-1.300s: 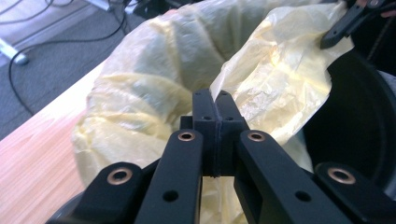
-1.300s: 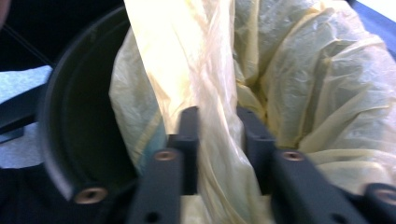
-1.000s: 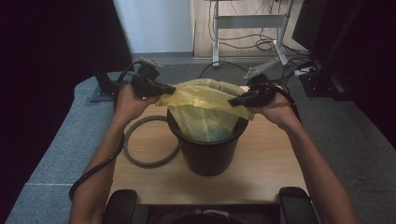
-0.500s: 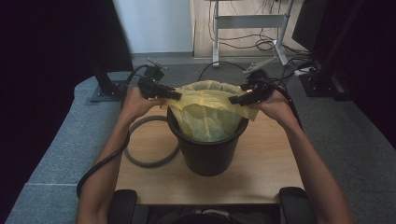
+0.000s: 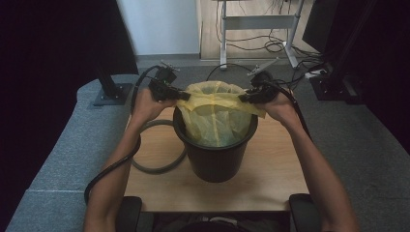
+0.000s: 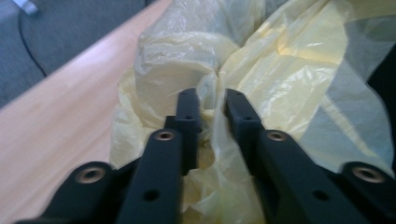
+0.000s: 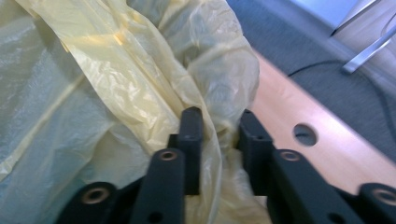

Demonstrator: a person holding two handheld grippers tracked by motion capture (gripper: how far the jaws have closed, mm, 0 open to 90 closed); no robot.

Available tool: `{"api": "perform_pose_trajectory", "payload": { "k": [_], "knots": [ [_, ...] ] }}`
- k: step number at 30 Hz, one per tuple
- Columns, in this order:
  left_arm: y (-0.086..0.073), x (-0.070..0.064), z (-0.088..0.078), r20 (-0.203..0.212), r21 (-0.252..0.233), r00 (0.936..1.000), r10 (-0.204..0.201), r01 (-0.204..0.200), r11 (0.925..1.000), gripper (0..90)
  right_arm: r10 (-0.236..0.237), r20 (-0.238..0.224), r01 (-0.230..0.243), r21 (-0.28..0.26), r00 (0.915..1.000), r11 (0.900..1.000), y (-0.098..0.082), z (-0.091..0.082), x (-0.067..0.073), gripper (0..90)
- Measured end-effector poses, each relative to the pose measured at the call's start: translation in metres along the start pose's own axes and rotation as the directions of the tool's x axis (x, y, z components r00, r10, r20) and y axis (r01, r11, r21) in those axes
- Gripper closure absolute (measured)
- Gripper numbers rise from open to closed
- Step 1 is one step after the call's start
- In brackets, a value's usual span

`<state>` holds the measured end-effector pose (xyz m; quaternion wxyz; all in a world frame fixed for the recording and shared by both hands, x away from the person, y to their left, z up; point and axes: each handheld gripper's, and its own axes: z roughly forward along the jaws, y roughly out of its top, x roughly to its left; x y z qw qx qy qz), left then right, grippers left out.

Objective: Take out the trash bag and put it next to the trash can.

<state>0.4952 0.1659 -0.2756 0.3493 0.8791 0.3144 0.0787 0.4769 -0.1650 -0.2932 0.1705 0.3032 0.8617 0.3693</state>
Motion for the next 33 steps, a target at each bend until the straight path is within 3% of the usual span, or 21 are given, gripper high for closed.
{"api": "perform_pose_trajectory", "payload": {
  "k": [2, 4, 6, 13, 21, 27, 30, 33],
  "knots": [
    [0.001, -0.002, -0.005, -0.017, -0.013, 0.9998, 0.014, -0.014, 0.9998, 80.4, -0.001, 0.014, 0.002, -0.029, 0.9999, 1.000, 0.003, -0.006, 0.001, 79.3],
    [0.002, -0.004, -0.010, 0.000, -0.038, 0.9997, 0.024, -0.024, 0.9990, 85.4, -0.001, 0.001, 0.001, -0.042, 1.0000, 0.999, 0.006, -0.011, 0.000, 86.7],
    [0.002, -0.007, -0.016, -0.001, -0.062, 0.9992, 0.039, -0.039, 0.9973, 86.1, -0.002, -0.028, 0.000, -0.070, 0.9996, 0.998, 0.008, -0.018, 0.000, 87.5],
    [0.004, -0.017, -0.032, 0.087, -0.155, 0.9907, 0.105, -0.090, 0.9837, 86.0, -0.034, -0.126, 0.018, -0.130, 0.9915, 0.991, 0.015, -0.031, 0.005, 87.8],
    [0.011, -0.040, -0.024, 0.162, -0.186, 0.9701, 0.180, -0.149, 0.9711, 85.1, -0.113, -0.196, 0.085, -0.146, 0.9740, 0.986, 0.028, -0.020, 0.027, 87.8],
    [0.015, -0.056, -0.012, 0.224, -0.180, 0.9467, 0.232, -0.193, 0.9645, 83.2, -0.134, -0.253, 0.089, -0.181, 0.9581, 0.979, 0.037, -0.012, 0.039, 87.8],
    [0.016, -0.063, -0.002, 0.237, -0.146, 0.9332, 0.270, -0.241, 0.9595, 71.9, -0.149, -0.269, 0.099, -0.189, 0.9517, 0.977, 0.040, -0.010, 0.043, 87.8],
    [0.016, -0.068, 0.005, 0.217, -0.124, 0.9327, 0.288, -0.267, 0.9558, 57.2, -0.165, -0.278, 0.114, -0.191, 0.9463, 0.975, 0.043, -0.009, 0.047, 87.9]
  ]
}}
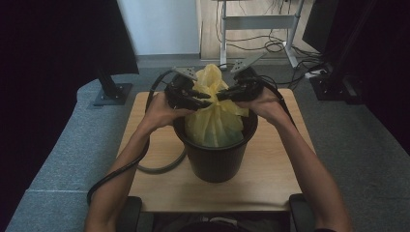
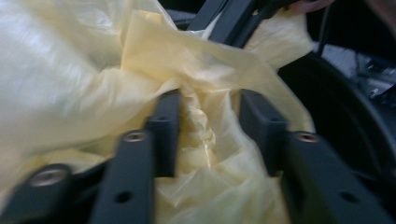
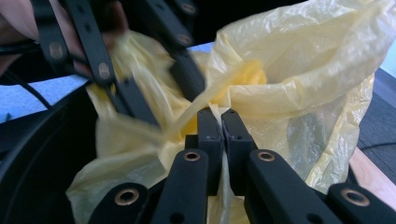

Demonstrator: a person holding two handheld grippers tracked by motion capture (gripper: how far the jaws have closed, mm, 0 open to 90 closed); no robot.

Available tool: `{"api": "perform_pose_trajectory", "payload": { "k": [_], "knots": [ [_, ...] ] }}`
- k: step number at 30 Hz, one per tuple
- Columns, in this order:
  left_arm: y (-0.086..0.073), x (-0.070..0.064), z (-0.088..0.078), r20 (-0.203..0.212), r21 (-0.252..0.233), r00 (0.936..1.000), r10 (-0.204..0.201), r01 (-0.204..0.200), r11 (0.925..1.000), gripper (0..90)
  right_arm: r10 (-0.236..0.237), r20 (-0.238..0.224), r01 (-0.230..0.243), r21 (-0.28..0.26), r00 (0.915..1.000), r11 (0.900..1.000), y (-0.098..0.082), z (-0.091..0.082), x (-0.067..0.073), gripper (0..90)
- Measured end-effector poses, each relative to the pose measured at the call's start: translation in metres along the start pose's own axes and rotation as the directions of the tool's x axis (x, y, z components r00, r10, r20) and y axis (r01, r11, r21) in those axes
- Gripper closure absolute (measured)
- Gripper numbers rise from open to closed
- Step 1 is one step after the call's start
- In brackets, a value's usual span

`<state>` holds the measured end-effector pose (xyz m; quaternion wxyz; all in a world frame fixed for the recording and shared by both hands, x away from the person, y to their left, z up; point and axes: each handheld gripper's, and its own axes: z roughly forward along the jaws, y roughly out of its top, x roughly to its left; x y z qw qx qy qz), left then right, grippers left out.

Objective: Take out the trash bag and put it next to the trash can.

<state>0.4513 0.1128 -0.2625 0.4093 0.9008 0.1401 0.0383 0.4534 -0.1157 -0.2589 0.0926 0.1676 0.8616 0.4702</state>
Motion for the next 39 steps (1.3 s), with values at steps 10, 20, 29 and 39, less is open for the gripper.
{"api": "perform_pose_trajectory", "payload": {
  "k": [10, 20, 29, 39],
  "knots": [
    [0.003, -0.013, 0.012, -0.047, 0.059, 0.9924, 0.113, -0.110, 0.9921, 63.9, -0.017, -0.095, 0.017, -0.002, 0.9954, 1.000, 0.002, 0.013, 0.009, 87.9],
    [-0.005, -0.015, 0.008, -0.023, 0.039, 0.9826, 0.184, -0.183, 0.9823, 83.7, 0.048, -0.255, -0.059, -0.038, 0.9659, 0.998, -0.003, 0.006, 0.002, 70.9],
    [-0.011, -0.007, -0.007, -0.041, 0.041, 0.9891, 0.142, -0.140, 0.9893, 84.8, 0.010, -0.066, -0.014, -0.053, 0.9978, 0.999, -0.002, -0.010, 0.003, 14.8],
    [0.005, -0.017, -0.011, -0.003, 0.028, 0.9837, 0.180, -0.180, 0.9834, 84.5, -0.048, -0.080, 0.051, 0.031, 0.9956, 0.998, -0.003, 0.010, 0.011, 3.3]
  ]
}}
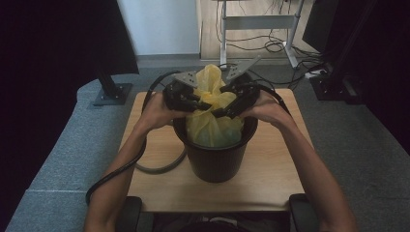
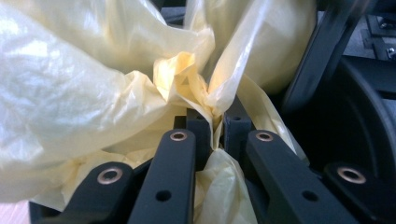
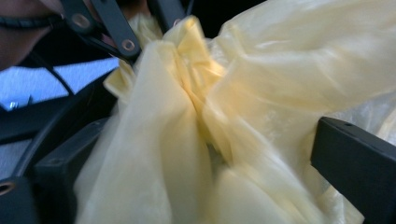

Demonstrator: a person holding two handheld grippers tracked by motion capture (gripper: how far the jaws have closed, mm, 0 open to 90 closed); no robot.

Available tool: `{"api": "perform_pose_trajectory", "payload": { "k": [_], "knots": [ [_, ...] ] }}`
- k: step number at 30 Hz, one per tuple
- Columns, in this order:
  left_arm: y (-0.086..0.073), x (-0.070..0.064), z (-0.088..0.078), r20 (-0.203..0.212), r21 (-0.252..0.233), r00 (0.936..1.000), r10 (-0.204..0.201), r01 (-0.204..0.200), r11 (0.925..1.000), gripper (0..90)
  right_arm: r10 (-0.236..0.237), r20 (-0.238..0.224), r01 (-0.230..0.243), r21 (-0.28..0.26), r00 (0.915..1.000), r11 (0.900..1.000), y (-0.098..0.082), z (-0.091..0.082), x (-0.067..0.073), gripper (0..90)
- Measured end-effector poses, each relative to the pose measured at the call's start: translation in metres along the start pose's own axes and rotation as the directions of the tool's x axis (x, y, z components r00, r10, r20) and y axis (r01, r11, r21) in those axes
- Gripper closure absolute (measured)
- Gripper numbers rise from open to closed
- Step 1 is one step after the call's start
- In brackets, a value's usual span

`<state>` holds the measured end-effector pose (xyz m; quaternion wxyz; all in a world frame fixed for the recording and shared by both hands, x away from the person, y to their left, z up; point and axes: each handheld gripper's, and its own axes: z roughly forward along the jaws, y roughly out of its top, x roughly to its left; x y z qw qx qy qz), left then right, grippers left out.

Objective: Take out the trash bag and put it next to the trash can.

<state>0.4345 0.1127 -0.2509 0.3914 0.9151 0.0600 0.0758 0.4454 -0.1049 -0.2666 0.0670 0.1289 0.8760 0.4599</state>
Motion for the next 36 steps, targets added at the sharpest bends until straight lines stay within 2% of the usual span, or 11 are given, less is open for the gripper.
{"api": "perform_pose_trajectory", "payload": {
  "k": [5, 7, 9, 12, 14, 21, 24, 28, 31, 34, 36],
  "knots": [
    [0.014, -0.002, 0.002, 0.035, -0.042, 0.9993, 0.014, -0.012, 0.9990, 84.4, -0.026, -0.016, 0.026, 0.015, 0.9995, 1.000, 0.006, 0.017, 0.006, 17.2],
    [0.018, -0.001, 0.002, 0.050, -0.062, 0.9987, 0.006, -0.003, 0.9981, 84.2, -0.048, -0.005, 0.048, 0.013, 0.9988, 0.999, 0.008, 0.020, 0.010, 32.7],
    [0.018, -0.002, 0.002, 0.032, -0.050, 0.9995, 0.007, -0.006, 0.9988, 82.0, -0.070, -0.001, 0.070, 0.016, 0.9975, 0.997, 0.008, 0.020, 0.013, 48.2],
    [0.015, 0.002, -0.005, 0.024, -0.067, 0.9989, -0.041, 0.042, 0.9969, 70.7, -0.117, 0.038, 0.116, 0.038, 0.9924, 0.993, 0.006, 0.018, 0.018, 58.6],
    [0.013, 0.004, -0.014, -0.007, -0.082, 0.9978, -0.066, 0.066, 0.9944, 53.8, -0.118, 0.050, 0.117, 0.039, 0.9917, 0.992, 0.004, 0.016, 0.017, 69.0],
    [-0.006, 0.008, -0.039, -0.060, -0.112, 0.9882, -0.141, 0.134, 0.9847, 29.8, -0.056, 0.090, 0.057, -0.014, 0.9944, 0.998, -0.001, -0.005, 0.008, 77.2],
    [-0.020, 0.014, -0.040, -0.040, -0.113, 0.9831, -0.179, 0.173, 0.9783, 27.1, -0.044, 0.104, 0.049, -0.044, 0.9936, 0.998, -0.002, -0.020, 0.006, 77.5],
    [-0.031, 0.019, -0.026, -0.029, -0.072, 0.9801, -0.196, 0.194, 0.9784, 28.6, -0.044, 0.101, 0.053, -0.087, 0.9939, 0.995, -0.001, -0.036, 0.006, 77.4],
    [-0.032, 0.021, -0.009, -0.056, 0.004, 0.9807, -0.187, 0.188, 0.9822, 33.7, -0.051, 0.087, 0.060, -0.112, 0.9949, 0.992, -0.001, -0.042, 0.009, 77.2],
    [-0.029, 0.022, 0.000, -0.062, 0.027, 0.9827, -0.175, 0.177, 0.9839, 55.7, -0.050, 0.069, 0.058, -0.119, 0.9964, 0.991, -0.001, -0.042, 0.011, 76.5],
    [-0.026, 0.020, -0.001, -0.085, 0.002, 0.9831, -0.163, 0.163, 0.9866, 73.6, -0.049, 0.055, 0.055, -0.112, 0.9973, 0.992, -0.002, -0.040, 0.012, 75.6]
  ]
}}
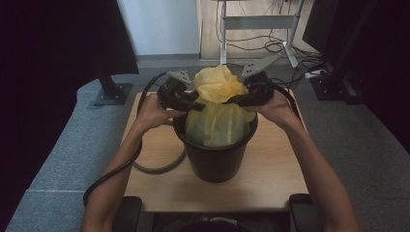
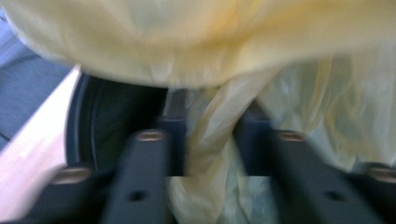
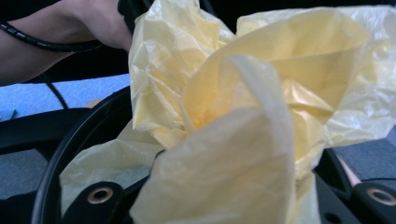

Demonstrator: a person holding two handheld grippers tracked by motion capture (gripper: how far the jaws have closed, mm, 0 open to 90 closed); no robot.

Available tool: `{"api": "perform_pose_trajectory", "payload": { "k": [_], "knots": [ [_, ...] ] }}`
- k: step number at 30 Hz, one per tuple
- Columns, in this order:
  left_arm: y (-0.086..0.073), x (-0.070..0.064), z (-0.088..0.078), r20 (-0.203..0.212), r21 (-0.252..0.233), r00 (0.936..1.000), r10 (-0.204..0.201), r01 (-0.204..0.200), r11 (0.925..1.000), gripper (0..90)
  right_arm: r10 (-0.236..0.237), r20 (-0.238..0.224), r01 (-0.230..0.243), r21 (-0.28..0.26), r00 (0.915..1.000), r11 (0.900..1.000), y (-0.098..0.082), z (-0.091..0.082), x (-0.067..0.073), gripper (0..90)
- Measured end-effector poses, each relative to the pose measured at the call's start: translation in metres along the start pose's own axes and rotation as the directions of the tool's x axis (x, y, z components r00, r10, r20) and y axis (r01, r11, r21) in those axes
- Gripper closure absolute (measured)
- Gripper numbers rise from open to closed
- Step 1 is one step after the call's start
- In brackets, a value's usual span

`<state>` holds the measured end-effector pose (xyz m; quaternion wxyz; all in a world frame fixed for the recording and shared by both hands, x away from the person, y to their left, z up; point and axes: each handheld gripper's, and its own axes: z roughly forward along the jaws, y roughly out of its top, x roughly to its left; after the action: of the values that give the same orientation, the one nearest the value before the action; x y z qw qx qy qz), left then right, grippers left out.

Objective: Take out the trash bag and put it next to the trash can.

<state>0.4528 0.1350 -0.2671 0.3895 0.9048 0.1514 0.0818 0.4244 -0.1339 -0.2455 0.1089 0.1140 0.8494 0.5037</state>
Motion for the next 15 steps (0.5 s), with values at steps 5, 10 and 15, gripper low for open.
{"api": "perform_pose_trajectory", "payload": {
  "k": [5, 10, 15],
  "knots": [
    [0.012, -0.011, -0.013, -0.039, -0.066, 0.9987, 0.033, -0.035, 0.9972, 88.0, -0.010, 0.017, 0.009, 0.073, 0.9998, 0.997, -0.003, 0.011, 0.003, 70.9],
    [0.025, -0.022, -0.018, 0.000, -0.092, 0.9967, 0.081, -0.081, 0.9925, 88.2, 0.004, 0.028, -0.007, 0.117, 0.9996, 0.993, -0.004, 0.027, 0.002, 56.7],
    [0.034, -0.028, -0.007, 0.037, -0.098, 0.9932, 0.110, -0.106, 0.9895, 88.1, 0.060, -0.029, -0.058, 0.085, 0.9978, 0.995, -0.002, 0.043, 0.002, 23.3]
  ]
}}
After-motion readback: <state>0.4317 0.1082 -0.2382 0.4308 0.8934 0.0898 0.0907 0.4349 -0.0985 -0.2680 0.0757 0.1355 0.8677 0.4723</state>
